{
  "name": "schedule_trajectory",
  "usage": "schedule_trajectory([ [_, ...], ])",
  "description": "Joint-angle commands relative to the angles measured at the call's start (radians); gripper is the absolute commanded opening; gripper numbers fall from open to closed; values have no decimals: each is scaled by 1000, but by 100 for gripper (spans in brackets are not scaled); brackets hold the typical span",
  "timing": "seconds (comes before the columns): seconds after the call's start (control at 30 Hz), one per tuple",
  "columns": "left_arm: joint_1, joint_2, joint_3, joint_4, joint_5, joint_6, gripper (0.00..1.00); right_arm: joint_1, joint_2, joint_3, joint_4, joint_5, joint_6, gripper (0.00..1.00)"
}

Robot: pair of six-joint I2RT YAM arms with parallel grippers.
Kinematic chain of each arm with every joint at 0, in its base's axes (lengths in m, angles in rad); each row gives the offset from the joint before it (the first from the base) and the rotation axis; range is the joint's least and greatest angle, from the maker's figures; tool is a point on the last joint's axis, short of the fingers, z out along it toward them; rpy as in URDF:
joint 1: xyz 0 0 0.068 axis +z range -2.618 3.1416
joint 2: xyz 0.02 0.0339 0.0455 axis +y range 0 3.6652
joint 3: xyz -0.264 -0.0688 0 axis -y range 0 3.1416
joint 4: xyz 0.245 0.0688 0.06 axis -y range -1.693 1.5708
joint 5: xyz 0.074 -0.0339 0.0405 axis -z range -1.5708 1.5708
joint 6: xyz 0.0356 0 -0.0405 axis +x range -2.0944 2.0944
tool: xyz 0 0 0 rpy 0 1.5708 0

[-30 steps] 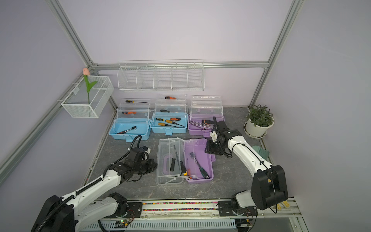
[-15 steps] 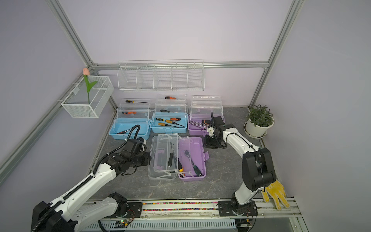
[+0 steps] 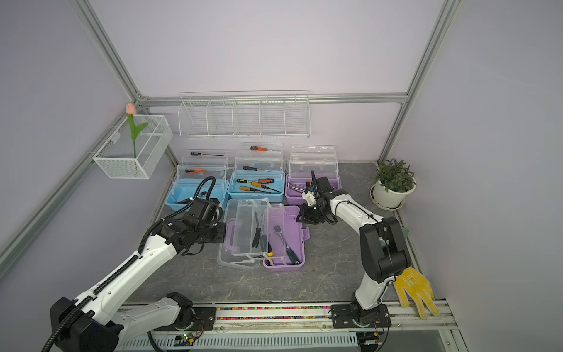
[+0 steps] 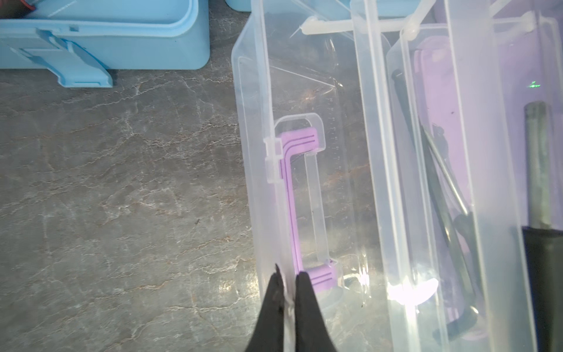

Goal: Close toolboxes
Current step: Close the toolbox lid.

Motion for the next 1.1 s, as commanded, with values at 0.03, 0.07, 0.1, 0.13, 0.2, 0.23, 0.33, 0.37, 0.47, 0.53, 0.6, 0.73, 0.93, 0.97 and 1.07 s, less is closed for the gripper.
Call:
schedule_trajectory([
  [0.03,-54,5,106,-32,-38,66,0,20,18,-12,31,-19,12,23],
  [0.07,-64,8,120,-42,-43,72,0,21,14,-19,37,-19,15,23],
  [0.1,-71,11,135,-48,-44,78,0,22,11,-27,42,-20,17,23],
  [0.13,-75,13,146,-48,-41,83,0,23,12,-32,45,-19,18,23],
  [0.2,-79,18,163,-48,-33,89,0,28,16,-39,47,-20,18,23],
  [0.23,-82,21,171,-48,-27,91,0,29,18,-45,50,-19,18,23],
  [0.33,-92,26,191,-44,-16,89,0,32,20,-59,56,-19,22,23],
  [0.37,-96,25,195,-38,-8,84,0,34,20,-64,61,-18,22,23],
  [0.47,-117,9,199,0,28,64,0,36,18,-74,65,-18,26,23],
  [0.53,-134,2,195,33,65,49,0,39,17,-79,70,-17,29,23],
  [0.6,-152,0,195,56,78,32,0,41,15,-85,74,-17,32,23],
  [0.73,-178,7,185,103,110,5,0,45,17,-89,81,-17,37,23],
  [0.93,-218,24,176,155,130,-25,21,45,15,-93,82,-16,38,23],
  [0.97,-227,27,175,161,126,-29,26,44,17,-92,82,-16,38,23],
  [1.07,-261,39,185,156,73,-48,35,45,18,-85,72,-11,36,23],
])
